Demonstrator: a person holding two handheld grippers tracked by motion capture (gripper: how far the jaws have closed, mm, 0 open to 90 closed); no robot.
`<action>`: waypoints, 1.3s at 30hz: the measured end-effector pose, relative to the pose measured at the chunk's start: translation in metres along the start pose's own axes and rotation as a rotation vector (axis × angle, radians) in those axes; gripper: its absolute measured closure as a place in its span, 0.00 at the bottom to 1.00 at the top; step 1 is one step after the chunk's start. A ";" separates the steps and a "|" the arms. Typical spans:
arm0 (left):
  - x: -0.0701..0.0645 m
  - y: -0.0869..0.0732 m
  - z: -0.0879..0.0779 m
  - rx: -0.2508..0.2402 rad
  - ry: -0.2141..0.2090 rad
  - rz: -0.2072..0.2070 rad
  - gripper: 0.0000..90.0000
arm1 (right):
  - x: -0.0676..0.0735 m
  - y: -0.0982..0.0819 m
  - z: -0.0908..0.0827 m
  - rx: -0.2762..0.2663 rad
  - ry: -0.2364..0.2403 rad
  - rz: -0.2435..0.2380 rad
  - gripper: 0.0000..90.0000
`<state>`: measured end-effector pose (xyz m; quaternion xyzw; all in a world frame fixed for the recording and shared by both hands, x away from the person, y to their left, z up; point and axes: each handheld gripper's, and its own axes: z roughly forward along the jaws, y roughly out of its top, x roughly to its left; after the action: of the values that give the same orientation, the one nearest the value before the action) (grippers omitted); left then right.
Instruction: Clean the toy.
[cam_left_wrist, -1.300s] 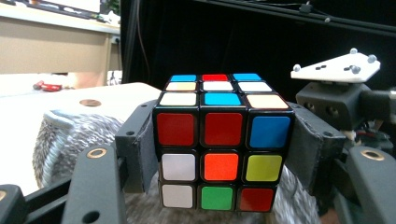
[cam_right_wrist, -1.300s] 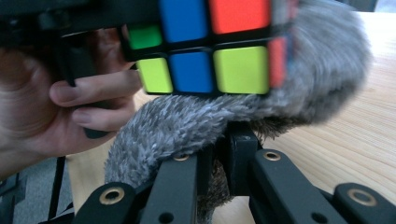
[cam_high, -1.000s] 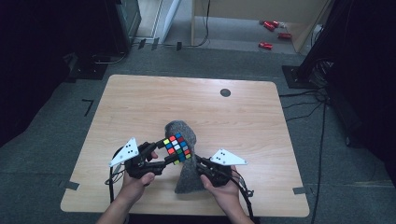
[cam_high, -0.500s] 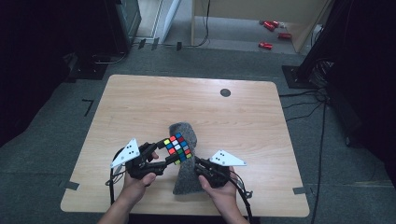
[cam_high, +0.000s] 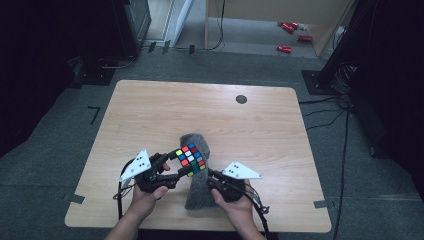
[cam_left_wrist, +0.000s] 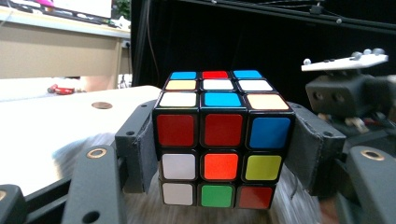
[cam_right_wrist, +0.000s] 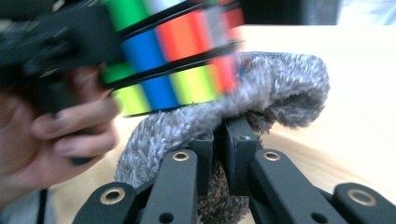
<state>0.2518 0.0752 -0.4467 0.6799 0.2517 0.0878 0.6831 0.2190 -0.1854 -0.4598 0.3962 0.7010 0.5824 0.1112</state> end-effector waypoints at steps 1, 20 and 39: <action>0.001 0.000 -0.001 0.002 0.006 0.000 0.40 | -0.005 0.002 -0.003 -0.013 -0.016 0.016 0.93; 0.011 -0.009 0.004 0.060 0.088 -0.025 0.40 | -0.074 -0.005 -0.014 0.083 -0.350 0.015 0.85; 0.017 -0.008 0.000 0.055 0.126 -0.044 0.40 | -0.069 0.014 -0.034 -0.033 -0.359 -0.049 0.50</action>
<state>0.2646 0.0825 -0.4584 0.6858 0.3115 0.1086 0.6487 0.2500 -0.2571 -0.4582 0.4747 0.6699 0.5106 0.2554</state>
